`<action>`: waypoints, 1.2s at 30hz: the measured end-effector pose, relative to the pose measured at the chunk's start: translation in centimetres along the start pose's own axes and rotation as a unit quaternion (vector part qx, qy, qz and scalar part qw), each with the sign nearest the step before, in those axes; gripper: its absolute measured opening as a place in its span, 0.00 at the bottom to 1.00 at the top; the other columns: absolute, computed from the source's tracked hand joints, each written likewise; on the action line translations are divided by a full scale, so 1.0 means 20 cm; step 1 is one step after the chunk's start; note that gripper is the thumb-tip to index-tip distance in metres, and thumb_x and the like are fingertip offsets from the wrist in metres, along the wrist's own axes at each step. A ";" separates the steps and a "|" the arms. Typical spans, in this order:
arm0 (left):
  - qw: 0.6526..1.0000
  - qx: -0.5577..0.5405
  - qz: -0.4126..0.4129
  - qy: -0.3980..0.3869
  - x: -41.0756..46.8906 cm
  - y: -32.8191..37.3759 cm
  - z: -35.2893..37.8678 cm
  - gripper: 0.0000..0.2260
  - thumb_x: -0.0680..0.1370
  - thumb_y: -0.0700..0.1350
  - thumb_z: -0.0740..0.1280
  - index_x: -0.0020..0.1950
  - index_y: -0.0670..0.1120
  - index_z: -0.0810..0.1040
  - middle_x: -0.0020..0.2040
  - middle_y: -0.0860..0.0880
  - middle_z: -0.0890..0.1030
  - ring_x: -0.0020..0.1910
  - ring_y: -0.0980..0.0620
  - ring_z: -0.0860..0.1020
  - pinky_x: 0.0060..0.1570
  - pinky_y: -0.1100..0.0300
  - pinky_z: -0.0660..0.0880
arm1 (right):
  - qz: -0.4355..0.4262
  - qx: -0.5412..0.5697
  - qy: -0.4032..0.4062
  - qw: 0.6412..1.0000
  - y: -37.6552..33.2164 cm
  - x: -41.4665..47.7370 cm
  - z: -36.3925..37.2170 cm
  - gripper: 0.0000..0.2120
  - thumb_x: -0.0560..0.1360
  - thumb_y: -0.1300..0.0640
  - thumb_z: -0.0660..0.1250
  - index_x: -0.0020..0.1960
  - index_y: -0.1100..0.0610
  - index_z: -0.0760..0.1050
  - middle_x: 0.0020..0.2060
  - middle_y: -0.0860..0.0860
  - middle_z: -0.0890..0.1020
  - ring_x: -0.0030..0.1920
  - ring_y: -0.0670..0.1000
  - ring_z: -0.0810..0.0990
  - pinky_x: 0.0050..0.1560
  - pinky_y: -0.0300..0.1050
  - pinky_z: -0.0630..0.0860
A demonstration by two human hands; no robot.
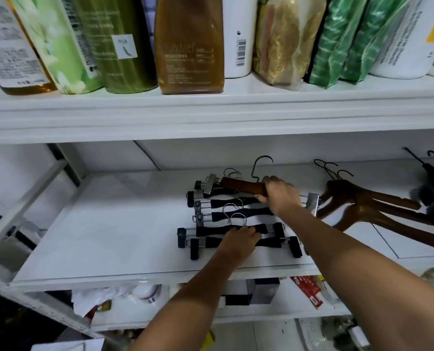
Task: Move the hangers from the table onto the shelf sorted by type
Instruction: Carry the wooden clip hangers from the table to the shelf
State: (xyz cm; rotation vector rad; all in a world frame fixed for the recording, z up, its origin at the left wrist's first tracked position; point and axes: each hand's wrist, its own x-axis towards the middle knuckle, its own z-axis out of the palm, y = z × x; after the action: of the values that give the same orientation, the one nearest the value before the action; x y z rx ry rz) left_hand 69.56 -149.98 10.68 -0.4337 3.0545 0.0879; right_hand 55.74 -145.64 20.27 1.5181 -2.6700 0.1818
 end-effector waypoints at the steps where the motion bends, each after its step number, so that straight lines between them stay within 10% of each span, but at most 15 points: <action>1: 1.000 -0.006 0.011 0.003 -0.01 -0.02 0.00 0.17 0.80 0.43 0.61 0.69 0.45 0.67 0.65 0.45 0.70 0.65 0.46 0.69 0.59 0.49 0.70 | -0.005 0.000 0.002 1.000 -0.02 0.01 0.01 0.17 0.78 0.48 0.63 0.60 0.58 0.70 0.53 0.56 0.77 0.52 0.56 0.78 0.47 0.47 0.72; 32: 0.963 0.061 -0.225 0.137 -1.08 -1.05 -0.29 0.14 0.80 0.47 0.60 0.63 0.45 0.75 0.61 0.46 0.77 0.59 0.45 0.76 0.52 0.55 0.72 | -0.198 0.069 -0.051 0.976 -1.24 0.20 0.40 0.18 0.76 0.47 0.65 0.60 0.58 0.72 0.54 0.55 0.77 0.55 0.56 0.77 0.49 0.46 0.70; 36: 0.961 0.071 -0.211 0.164 -1.11 -1.07 -0.32 0.08 0.71 0.41 0.74 0.48 0.42 0.81 0.45 0.44 0.82 0.42 0.44 0.82 0.35 0.56 0.77 | -0.213 0.063 -0.048 0.974 -1.39 0.24 0.47 0.18 0.77 0.47 0.64 0.60 0.58 0.73 0.55 0.55 0.77 0.56 0.56 0.76 0.53 0.47 0.69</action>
State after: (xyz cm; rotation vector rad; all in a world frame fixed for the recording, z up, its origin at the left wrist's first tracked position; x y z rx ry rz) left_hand 96.52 -164.78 17.46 -1.1796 3.1605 -0.2435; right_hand 77.27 -165.09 13.45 2.1437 -2.3593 0.2599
